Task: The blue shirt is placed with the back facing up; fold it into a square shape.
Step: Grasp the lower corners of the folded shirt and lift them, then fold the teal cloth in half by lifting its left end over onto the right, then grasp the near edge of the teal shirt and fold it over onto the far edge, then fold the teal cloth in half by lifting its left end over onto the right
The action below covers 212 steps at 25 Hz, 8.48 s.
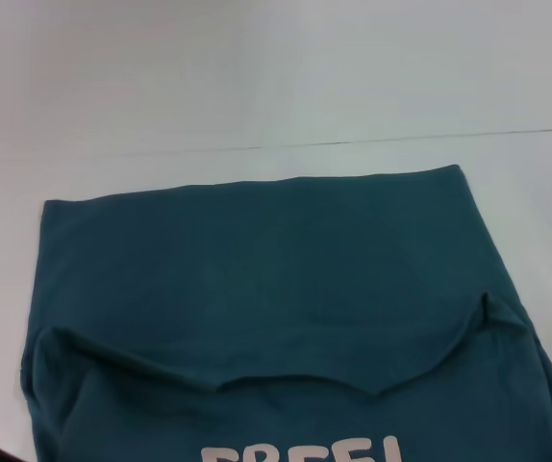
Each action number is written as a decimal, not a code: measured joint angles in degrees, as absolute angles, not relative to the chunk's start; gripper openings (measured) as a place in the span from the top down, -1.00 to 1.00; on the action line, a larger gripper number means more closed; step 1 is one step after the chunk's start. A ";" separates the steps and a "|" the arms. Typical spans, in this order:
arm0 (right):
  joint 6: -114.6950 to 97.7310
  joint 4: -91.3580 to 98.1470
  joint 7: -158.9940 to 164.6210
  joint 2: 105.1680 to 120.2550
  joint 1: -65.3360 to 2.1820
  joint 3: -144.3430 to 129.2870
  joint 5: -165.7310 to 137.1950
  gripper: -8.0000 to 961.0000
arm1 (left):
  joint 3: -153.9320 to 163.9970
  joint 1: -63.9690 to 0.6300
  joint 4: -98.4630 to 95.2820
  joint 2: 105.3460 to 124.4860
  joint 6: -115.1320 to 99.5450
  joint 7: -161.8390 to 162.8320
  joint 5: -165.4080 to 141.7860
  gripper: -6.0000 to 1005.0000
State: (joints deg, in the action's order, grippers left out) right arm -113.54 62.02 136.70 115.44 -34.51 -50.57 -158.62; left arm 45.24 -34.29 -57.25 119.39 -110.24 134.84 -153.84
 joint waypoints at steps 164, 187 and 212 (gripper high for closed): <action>-74.69 57.53 127.48 118.26 -47.54 -51.27 -145.91 -0.92 | 37.61 -31.74 -61.61 121.21 -92.51 154.16 -152.35 -0.76; -80.33 61.87 117.53 119.44 -46.86 -53.40 -142.21 -0.92 | 36.23 -32.99 -55.57 120.66 -86.41 161.68 -152.65 -0.68; -87.01 61.72 111.35 119.44 -46.34 -54.04 -136.74 -0.92 | 37.48 -35.07 -53.97 120.05 -81.83 161.66 -153.27 -0.60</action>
State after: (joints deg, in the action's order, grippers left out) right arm -87.01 61.72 111.35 119.44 -46.34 -54.04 -136.74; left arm 37.48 -35.07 -53.97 120.05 -81.83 161.66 -153.27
